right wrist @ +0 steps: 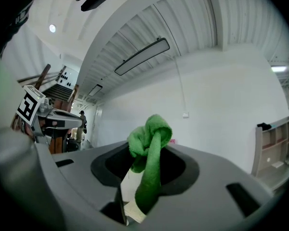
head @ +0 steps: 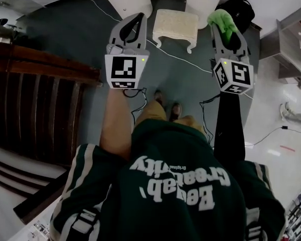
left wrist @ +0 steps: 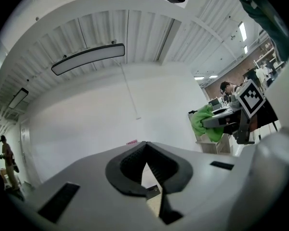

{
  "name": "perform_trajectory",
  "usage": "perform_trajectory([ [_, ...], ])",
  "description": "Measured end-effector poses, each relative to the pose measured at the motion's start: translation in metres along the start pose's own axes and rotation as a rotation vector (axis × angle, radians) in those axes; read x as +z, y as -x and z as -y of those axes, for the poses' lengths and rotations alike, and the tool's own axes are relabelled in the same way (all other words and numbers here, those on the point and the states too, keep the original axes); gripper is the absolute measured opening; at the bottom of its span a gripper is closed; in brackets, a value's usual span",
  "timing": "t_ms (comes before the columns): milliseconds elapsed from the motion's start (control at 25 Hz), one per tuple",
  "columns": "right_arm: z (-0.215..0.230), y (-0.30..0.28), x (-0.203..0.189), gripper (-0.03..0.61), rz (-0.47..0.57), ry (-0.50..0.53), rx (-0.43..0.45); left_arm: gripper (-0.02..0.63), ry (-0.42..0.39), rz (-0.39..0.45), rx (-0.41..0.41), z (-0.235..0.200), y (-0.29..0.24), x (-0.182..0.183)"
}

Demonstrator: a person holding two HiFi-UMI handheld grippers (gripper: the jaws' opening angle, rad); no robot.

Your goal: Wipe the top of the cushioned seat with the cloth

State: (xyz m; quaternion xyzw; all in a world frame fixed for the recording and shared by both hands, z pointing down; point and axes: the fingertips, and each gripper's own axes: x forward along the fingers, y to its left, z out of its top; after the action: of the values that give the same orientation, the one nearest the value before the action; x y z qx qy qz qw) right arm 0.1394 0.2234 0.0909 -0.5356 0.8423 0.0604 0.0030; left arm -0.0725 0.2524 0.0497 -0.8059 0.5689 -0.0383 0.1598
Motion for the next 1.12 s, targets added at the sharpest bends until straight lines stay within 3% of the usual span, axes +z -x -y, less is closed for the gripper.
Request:
perform_trajectory([
  [400,0.012,-0.086,-0.012,0.156,-0.031,0.032,-0.043,0.015,0.004,0.043,-0.027,-0.062,-0.085,-0.028],
  [800,0.058,-0.212,-0.023,0.158,-0.11,0.015,-0.16,0.015,0.009,0.013,-0.141,-0.119,-0.234,-0.07],
  [1120,0.056,-0.276,-0.029,0.155,-0.124,0.0,-0.172,0.015,0.056,0.016,-0.205,-0.154,-0.294,-0.092],
])
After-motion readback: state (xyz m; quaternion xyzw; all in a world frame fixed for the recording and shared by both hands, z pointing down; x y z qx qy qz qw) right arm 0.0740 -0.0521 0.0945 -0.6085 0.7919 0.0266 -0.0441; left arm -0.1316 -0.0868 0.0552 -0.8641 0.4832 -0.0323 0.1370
